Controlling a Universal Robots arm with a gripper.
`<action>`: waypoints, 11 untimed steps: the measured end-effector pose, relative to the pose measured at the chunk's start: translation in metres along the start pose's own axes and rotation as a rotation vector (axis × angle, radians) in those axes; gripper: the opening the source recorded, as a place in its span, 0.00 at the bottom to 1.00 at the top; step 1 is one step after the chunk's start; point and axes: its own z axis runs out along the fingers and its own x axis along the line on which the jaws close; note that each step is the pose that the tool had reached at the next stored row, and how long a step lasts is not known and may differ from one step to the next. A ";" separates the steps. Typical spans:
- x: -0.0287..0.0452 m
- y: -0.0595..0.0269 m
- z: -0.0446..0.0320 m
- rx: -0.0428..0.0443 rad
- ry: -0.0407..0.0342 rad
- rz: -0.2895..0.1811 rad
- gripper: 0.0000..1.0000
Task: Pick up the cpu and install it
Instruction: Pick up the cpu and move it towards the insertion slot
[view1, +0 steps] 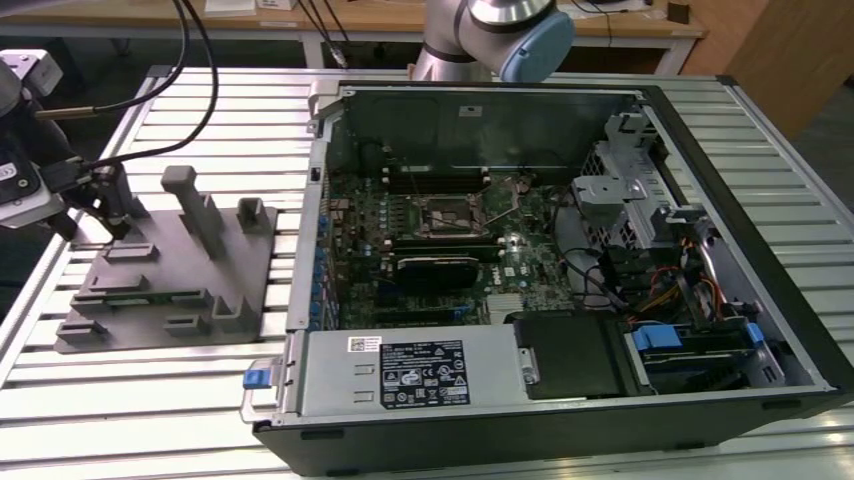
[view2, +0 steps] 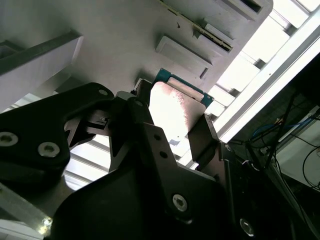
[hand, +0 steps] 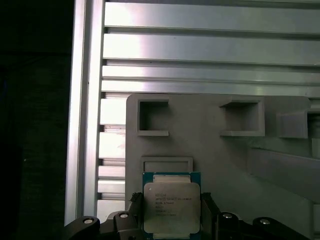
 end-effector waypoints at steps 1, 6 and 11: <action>0.0000 0.0000 -0.0002 0.0000 -0.0001 0.000 0.54; 0.0000 0.0001 -0.0012 0.0000 0.0000 0.000 0.54; 0.0000 0.0002 -0.0021 0.0000 0.0000 0.000 0.54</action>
